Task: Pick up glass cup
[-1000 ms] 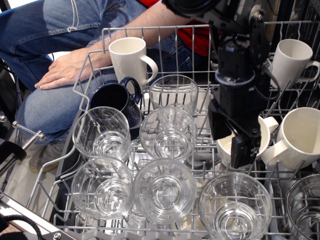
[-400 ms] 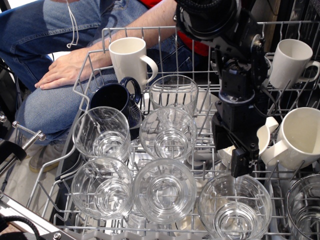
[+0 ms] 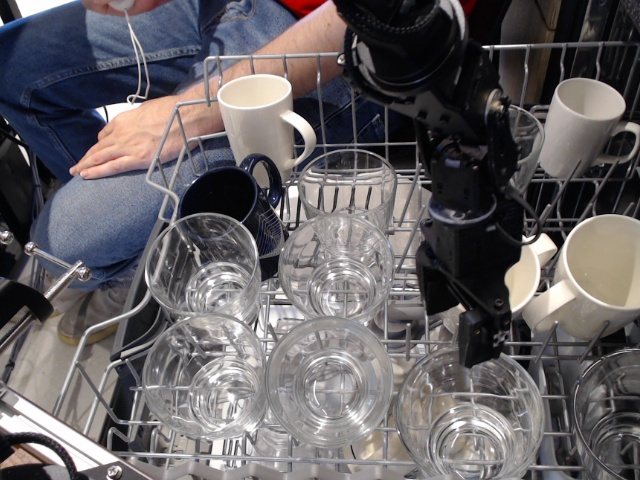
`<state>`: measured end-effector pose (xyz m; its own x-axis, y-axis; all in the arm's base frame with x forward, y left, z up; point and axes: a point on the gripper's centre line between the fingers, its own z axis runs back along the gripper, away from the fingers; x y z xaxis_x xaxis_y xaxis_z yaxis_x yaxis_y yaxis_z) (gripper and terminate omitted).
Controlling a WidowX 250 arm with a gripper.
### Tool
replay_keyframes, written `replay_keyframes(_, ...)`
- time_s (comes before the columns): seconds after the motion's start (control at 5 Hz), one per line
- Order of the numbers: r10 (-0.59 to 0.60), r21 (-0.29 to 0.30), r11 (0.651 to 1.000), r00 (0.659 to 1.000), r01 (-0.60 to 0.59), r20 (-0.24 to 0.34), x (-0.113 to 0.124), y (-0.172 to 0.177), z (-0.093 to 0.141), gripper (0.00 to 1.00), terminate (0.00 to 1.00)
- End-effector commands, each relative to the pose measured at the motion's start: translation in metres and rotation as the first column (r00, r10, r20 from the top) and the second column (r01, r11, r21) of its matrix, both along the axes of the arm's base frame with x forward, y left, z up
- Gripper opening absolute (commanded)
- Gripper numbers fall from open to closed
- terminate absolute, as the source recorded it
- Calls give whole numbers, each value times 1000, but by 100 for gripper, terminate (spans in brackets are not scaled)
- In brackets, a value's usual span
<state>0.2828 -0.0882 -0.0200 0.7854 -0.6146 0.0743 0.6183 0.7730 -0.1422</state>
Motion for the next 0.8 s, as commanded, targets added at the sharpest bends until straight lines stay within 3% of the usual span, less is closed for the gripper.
replay_keyframes(0.0,-23,11,1000,998,23,53,-10,-2,2,100,0)
replay_keyframes(0.6,21,85,996,993,-31,114,-28,-17,-33,100,0)
